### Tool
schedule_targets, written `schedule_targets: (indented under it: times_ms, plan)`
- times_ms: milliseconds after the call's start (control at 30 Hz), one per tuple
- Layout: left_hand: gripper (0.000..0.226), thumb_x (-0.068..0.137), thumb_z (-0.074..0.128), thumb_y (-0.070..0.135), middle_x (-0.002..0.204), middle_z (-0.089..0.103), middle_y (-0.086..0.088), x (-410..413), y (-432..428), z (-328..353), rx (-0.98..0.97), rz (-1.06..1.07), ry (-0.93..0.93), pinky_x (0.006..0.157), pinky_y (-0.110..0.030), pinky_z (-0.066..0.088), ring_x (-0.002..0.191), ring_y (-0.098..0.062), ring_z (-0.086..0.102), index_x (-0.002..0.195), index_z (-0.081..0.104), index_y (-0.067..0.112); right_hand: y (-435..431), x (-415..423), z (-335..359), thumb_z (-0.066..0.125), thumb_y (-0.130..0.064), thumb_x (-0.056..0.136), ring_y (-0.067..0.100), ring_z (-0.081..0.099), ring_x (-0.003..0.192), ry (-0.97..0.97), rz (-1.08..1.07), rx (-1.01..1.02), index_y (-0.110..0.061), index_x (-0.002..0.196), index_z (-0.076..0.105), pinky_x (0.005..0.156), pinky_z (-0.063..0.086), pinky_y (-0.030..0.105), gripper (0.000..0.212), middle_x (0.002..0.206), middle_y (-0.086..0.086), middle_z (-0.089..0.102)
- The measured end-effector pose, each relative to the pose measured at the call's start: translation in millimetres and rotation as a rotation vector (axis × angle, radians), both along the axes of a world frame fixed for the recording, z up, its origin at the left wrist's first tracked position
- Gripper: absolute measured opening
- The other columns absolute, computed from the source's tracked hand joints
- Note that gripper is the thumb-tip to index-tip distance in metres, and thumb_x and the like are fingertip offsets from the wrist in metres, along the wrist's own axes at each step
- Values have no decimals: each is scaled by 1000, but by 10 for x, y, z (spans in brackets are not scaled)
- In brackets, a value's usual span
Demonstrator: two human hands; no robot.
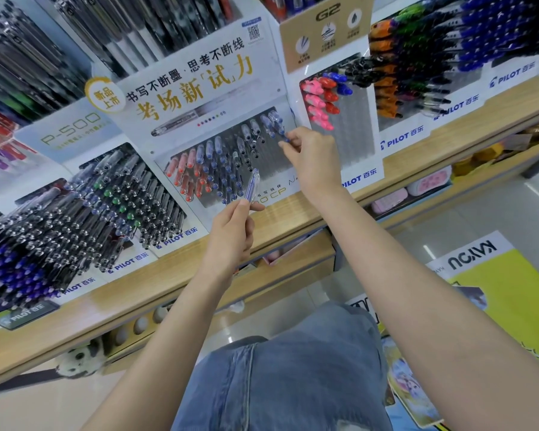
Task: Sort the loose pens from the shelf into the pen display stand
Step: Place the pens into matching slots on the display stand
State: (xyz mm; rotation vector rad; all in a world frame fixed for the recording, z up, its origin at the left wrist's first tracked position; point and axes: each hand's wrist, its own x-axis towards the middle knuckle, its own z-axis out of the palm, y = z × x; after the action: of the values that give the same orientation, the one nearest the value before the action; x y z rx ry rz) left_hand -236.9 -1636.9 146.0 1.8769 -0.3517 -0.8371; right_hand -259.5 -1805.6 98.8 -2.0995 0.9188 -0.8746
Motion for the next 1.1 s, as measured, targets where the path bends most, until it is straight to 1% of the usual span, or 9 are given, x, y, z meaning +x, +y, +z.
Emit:
schedule_targets:
  times_ms: [167, 300, 467, 533, 600, 700, 800, 900, 1100]
  plan:
    - [30, 102, 33, 27, 60, 33, 2, 9, -16, 11, 11, -108, -135, 38, -16, 18, 40, -5, 23, 99, 62, 22, 10, -55, 92, 60, -17, 90, 20, 63, 86, 57, 5, 84, -6, 118, 54, 74, 52, 33, 30, 97, 8, 66]
    - [27, 101, 37, 25, 60, 33, 5, 68, 25, -32, 88, -241, -327, 48, -20, 27, 45, -5, 30, 104, 63, 26, 239, -300, 110, 47, -24, 97, 12, 53, 77, -45, 39, 197, -7, 120, 47, 68, 42, 22, 29, 89, -2, 55]
    - [24, 100, 40, 19, 64, 44, 3, 133, 17, -1, 211, -374, -511, 53, -24, 27, 55, -7, 37, 83, 56, 28, 388, -478, 269, 38, -26, 100, -2, 50, 58, 25, 388, 410, -10, 100, 63, 61, 42, 19, 30, 70, -15, 53]
    - [22, 100, 41, 19, 71, 53, -1, 154, -16, 9, 244, -381, -574, 60, -29, 30, 66, -17, 48, 98, 63, 17, 396, -496, 335, 41, -26, 99, 7, 50, 53, 91, 479, 427, -8, 89, 63, 58, 45, 26, 29, 66, -6, 55]
    - [24, 99, 43, 22, 75, 57, -3, 191, -47, 1, 268, -388, -659, 66, -33, 35, 76, -26, 54, 103, 66, 13, 376, -523, 368, 41, -27, 99, 7, 49, 49, 161, 529, 437, -12, 81, 59, 52, 45, 21, 29, 65, -1, 56]
    - [21, 95, 48, 30, 81, 62, 1, 236, -104, -2, 288, -392, -806, 73, -36, 38, 85, -26, 55, 97, 67, 19, 280, -580, 350, 36, -29, 100, 4, 47, 42, 237, 505, 536, -11, 72, 56, 48, 43, 16, 39, 60, 0, 54]
    - [24, 93, 51, 37, 92, 63, 2, 245, -220, 14, 300, -408, -931, 78, -33, 29, 92, -21, 49, 99, 66, 20, 152, -622, 322, 41, -30, 98, 6, 48, 43, 222, 455, 704, 1, 84, 64, 50, 44, 18, 41, 60, 2, 54]
    - [21, 92, 54, 34, 100, 57, -1, 239, -369, 32, 268, -399, -990, 81, -28, 23, 99, -21, 45, 103, 64, 19, 48, -673, 364, 52, -19, 94, 3, 54, 48, 48, 371, 824, -17, 81, 68, 60, 54, 23, 20, 61, -5, 56]
    - [25, 91, 57, 13, 112, 52, -8, 310, -661, 126, 146, -234, -1021, 91, -36, 36, 106, -24, 47, 116, 59, 11, -239, -824, 470, 65, -19, 86, 4, 62, 60, -79, 226, 382, -22, 92, 67, 60, 48, 13, 7, 68, -13, 61]
